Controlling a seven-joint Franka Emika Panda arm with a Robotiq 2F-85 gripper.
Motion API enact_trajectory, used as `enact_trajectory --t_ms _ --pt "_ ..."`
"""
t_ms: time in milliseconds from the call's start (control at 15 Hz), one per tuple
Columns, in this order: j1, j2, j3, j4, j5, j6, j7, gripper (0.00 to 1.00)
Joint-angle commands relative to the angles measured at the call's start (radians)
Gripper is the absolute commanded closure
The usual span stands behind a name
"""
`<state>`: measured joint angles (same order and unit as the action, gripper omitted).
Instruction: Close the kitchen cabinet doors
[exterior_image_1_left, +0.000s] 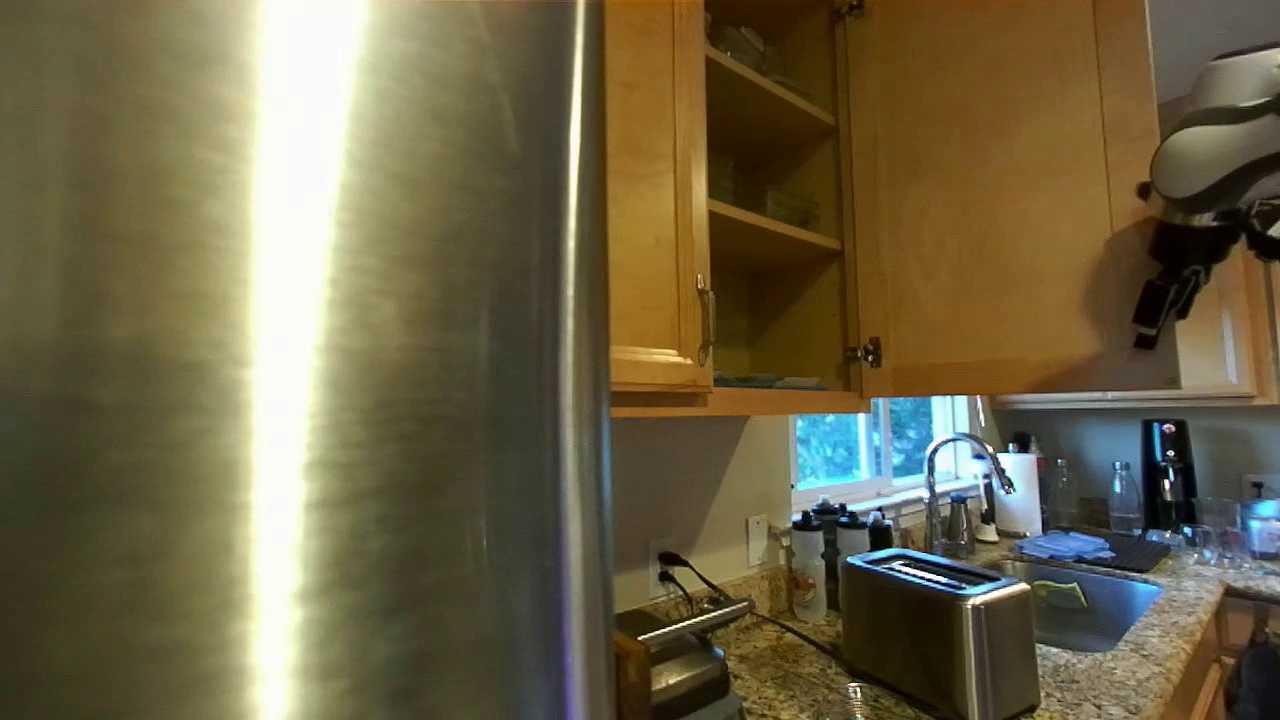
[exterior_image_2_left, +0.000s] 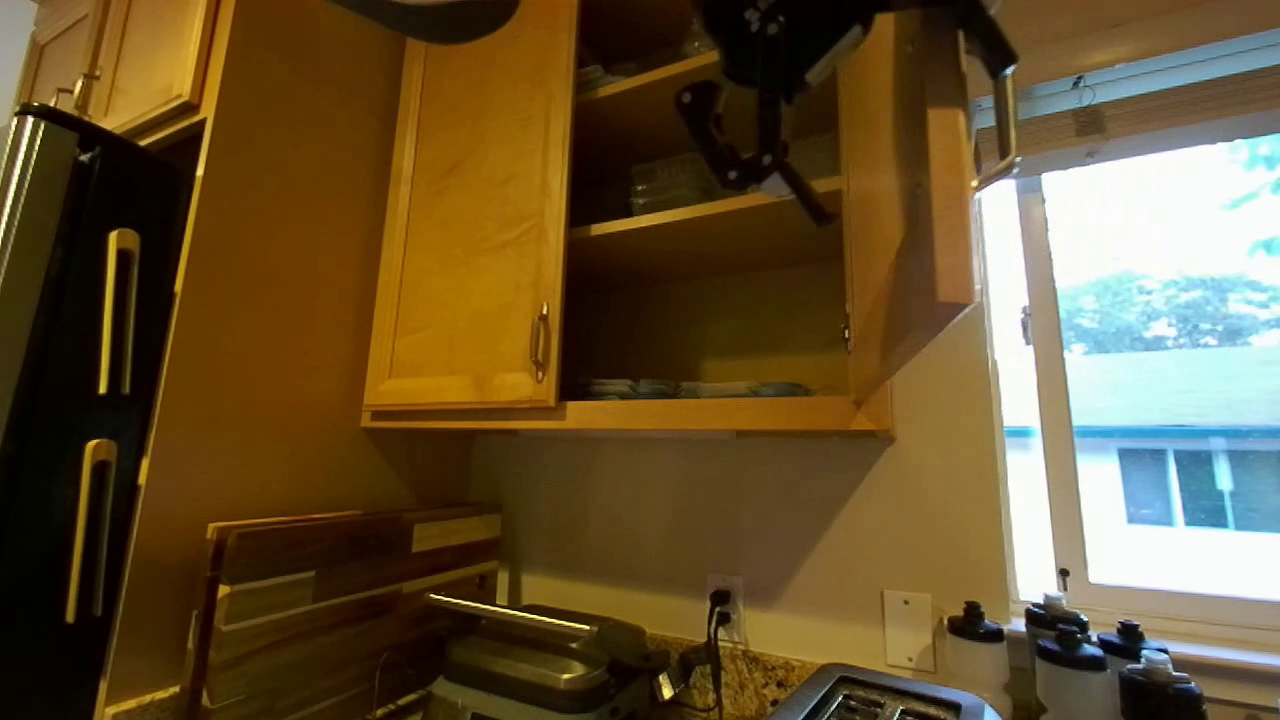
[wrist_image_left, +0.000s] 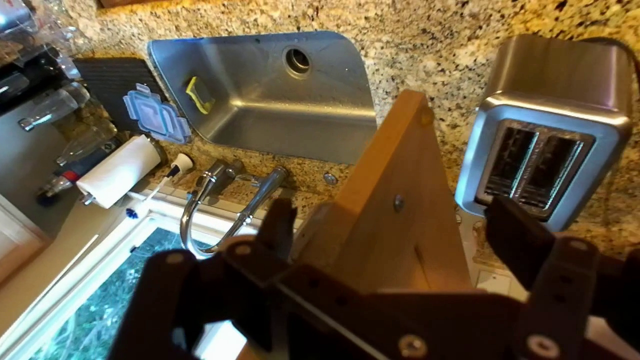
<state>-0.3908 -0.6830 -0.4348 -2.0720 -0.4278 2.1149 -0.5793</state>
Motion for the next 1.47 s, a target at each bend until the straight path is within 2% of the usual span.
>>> enact_trajectory --t_ms 0,400,600,733,867,1067,1200,1400 --pt "0.064 -0.115 0.107 -0.073 -0.027 -0.054 -0.003 0.0" --pt "0.15 -0.262 0.271 -0.124 -0.048 -0.272 0.044 0.0" --pt "0.253 -0.293 0.355 -0.121 -0.046 -0.342 0.051 0.0" --pt "0.337 -0.286 0.391 -0.124 -0.052 -0.314 0.036 0.0" --pt "0.419 -0.279 0.39 -0.133 -0.058 -0.276 0.0 0.0" --pt "0.507 -0.293 0.342 -0.16 -0.052 -0.198 -0.075 0.0" --pt "0.524 -0.299 0.299 -0.179 -0.037 -0.159 -0.109 0.0" --pt "0.476 -0.273 0.241 -0.201 -0.045 -0.137 -0.099 0.0"
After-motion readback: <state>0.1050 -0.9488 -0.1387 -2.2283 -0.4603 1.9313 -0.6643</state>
